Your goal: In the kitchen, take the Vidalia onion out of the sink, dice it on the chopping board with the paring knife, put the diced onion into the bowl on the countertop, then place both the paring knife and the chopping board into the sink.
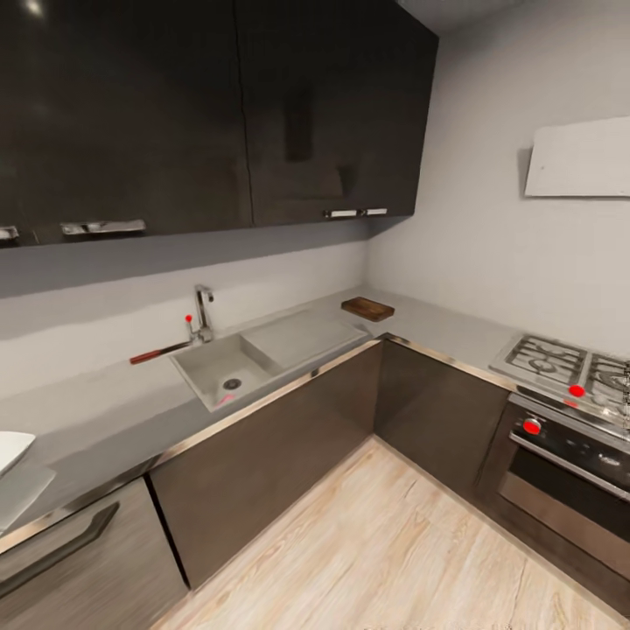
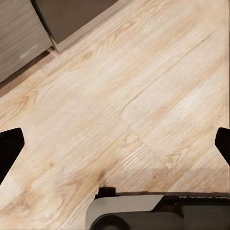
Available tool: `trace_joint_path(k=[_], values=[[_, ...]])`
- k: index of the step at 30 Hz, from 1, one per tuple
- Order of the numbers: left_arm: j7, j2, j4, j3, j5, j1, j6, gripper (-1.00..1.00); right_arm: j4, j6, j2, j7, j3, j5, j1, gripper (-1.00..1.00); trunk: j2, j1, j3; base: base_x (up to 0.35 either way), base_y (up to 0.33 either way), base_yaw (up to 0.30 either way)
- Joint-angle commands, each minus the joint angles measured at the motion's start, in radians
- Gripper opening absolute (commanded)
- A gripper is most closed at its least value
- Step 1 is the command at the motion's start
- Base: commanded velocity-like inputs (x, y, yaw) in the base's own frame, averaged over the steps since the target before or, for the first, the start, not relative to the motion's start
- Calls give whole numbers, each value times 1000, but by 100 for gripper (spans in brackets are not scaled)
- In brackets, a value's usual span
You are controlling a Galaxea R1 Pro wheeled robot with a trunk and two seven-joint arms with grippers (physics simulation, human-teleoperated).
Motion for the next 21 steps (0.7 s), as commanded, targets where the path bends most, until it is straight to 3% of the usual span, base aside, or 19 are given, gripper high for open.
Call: trace_joint_path(k=[1,18,21], values=[[0,0,-2,1,0,1,-1,100,-1,-1,0,-4,1,0,0,100,6,-3,2,0,0,-200],[0,0,2,2,0,1,-1,100,-1,-1,0,-4,1,2,0,100,125,-69,55,0,0,-195],[0,0,4,3,0,1,-1,100,0,-1,0,-4,1,2,0,100,125,-69,55,0,0,-195]])
